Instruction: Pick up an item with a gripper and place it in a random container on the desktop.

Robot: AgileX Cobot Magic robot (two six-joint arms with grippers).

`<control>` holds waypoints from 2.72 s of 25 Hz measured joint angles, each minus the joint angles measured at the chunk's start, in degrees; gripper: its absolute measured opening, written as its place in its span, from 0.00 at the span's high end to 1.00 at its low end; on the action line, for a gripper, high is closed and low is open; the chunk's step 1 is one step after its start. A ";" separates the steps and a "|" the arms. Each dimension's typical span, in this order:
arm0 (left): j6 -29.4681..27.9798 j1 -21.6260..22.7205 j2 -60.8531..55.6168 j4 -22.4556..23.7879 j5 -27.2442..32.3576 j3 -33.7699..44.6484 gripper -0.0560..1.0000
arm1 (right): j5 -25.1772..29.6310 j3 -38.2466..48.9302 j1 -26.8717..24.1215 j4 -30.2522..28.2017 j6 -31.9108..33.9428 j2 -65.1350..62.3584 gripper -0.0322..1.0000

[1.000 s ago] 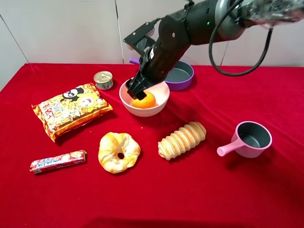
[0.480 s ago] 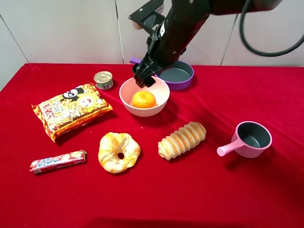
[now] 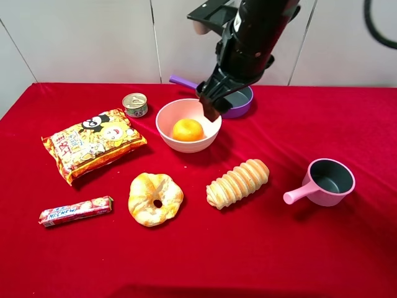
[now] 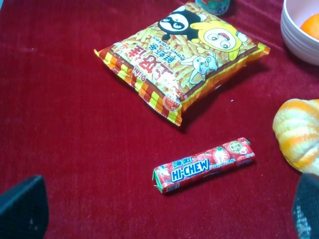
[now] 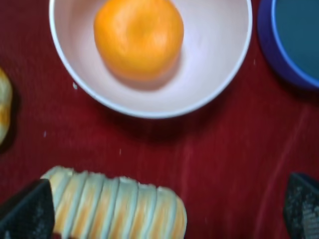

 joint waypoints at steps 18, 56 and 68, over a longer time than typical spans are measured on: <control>0.00 0.00 0.00 0.00 0.00 0.00 0.02 | 9.88 17.50 0.00 -2.41 6.69 -18.11 0.30; -0.05 0.00 0.00 0.00 0.00 0.00 0.02 | 4.87 53.02 0.00 2.58 19.68 -77.45 0.30; -0.05 0.00 0.00 0.00 0.00 0.00 0.02 | 4.87 53.21 0.00 2.63 19.48 -93.99 0.30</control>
